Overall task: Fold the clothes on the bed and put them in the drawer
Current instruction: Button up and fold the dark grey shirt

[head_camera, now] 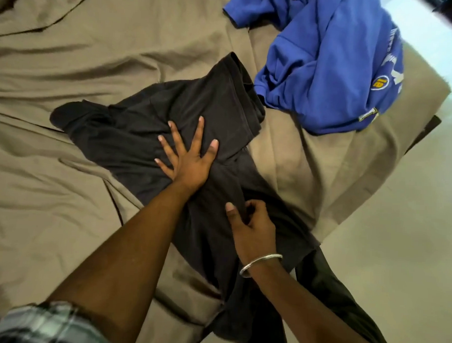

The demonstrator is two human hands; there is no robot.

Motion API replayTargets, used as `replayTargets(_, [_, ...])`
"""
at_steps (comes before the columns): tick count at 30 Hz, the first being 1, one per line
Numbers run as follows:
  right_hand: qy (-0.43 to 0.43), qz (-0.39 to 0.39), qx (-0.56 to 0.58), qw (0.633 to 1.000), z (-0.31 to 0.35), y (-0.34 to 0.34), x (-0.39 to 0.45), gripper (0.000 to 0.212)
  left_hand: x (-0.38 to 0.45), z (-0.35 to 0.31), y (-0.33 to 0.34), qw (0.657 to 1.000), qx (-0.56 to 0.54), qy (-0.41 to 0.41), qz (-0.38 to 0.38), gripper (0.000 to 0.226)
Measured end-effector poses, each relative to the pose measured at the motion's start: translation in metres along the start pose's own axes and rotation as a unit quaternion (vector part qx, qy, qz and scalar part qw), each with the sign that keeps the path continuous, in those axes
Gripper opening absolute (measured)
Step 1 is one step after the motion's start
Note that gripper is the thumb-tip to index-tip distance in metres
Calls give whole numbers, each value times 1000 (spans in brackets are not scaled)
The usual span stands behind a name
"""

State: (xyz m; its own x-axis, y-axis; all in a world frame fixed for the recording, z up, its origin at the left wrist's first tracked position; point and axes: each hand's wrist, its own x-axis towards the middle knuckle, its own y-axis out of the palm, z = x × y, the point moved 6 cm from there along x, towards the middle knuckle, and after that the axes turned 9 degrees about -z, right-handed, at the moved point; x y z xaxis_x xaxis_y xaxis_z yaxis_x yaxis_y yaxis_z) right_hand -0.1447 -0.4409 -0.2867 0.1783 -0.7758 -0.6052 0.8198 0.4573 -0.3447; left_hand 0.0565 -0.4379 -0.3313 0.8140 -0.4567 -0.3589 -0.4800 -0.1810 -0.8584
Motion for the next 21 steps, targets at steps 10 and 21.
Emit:
replayTargets(10, [-48, 52, -50, 996, -52, -79, 10, 30, -16, -10, -18, 996, -29, 32, -83, 60])
replayTargets(21, [-162, 198, -235, 938, -99, -128, 47, 21, -71, -63, -24, 825, 103, 549, -89, 31])
